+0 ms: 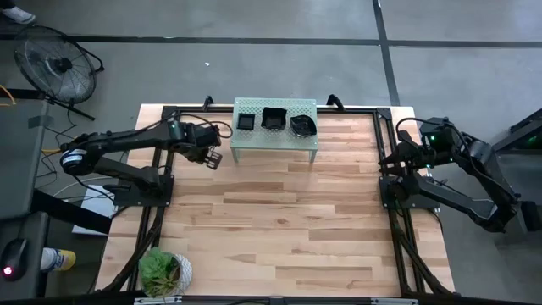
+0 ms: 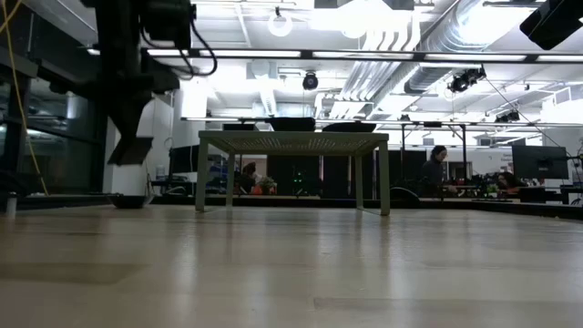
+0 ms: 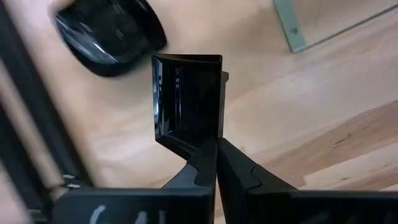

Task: Pick & Place Mini shaped plates
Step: Stack the square shaped plate on top of the square shaped plate on the shelf

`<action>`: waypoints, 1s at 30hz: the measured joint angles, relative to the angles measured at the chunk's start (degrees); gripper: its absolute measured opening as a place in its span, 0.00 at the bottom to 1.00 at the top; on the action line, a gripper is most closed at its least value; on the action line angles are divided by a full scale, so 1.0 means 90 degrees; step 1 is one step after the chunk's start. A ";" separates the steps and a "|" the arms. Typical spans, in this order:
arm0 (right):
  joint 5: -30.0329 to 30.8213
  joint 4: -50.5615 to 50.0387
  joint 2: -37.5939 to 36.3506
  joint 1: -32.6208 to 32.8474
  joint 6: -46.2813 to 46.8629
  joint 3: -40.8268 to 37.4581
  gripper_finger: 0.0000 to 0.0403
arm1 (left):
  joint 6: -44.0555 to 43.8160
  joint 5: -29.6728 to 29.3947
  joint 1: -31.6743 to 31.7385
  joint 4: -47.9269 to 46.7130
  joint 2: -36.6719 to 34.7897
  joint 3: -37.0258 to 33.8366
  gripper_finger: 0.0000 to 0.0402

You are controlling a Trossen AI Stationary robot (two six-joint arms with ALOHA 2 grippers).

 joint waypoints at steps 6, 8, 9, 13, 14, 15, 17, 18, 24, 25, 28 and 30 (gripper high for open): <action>0.0000 0.0002 0.0000 0.0000 0.0001 0.0000 0.26 | 0.1255 -0.0384 -0.0002 -0.0513 0.0002 0.0853 0.00; 0.0000 0.0001 0.0000 0.0002 0.0002 0.0000 0.26 | 0.1839 -0.0497 -0.0002 -0.0487 0.0002 0.1119 0.00; 0.0000 0.0002 0.0000 0.0000 0.0002 0.0000 0.26 | 0.2150 -0.0574 -0.0002 -0.0467 0.0002 0.1247 0.00; 0.0000 0.0000 0.0000 0.0000 0.0002 0.0000 0.26 | 0.3453 -0.0807 -0.0002 -0.0397 0.0002 0.1730 0.00; 0.0000 0.0001 0.0000 0.0001 0.0001 0.0000 0.26 | 0.3742 -0.0852 -0.0002 -0.0381 0.0002 0.1837 0.00; 0.0000 0.0001 0.0000 0.0001 0.0001 0.0000 0.26 | 0.4029 -0.0889 -0.0001 -0.0344 0.0002 0.1930 0.00; 0.0000 0.0000 0.0000 0.0000 0.0002 0.0000 0.26 | 0.4597 -0.0905 -0.0002 -0.0290 0.0002 0.2096 0.00; 0.0000 0.0002 0.0000 0.0001 0.0002 0.0000 0.26 | 0.4895 -0.0904 -0.0002 -0.0252 0.0002 0.2176 0.00; 0.0000 0.0001 0.0000 0.0000 0.0002 0.0000 0.26 | 0.6115 -0.0993 -0.0002 0.0355 0.0007 0.2349 0.00; 0.0000 0.0001 0.0000 0.0000 0.0000 0.0000 0.26 | 0.6290 -0.1056 -0.0002 0.0430 0.0007 0.2349 0.00; 0.0000 0.0001 0.0000 0.0001 0.0001 0.0000 0.26 | 0.6675 -0.1249 -0.0002 0.0733 0.0110 0.2349 0.00; 0.0000 0.0000 0.0000 0.0000 0.0000 0.0000 0.26 | 0.6831 -0.1398 -0.0002 0.0890 0.0237 0.2349 0.00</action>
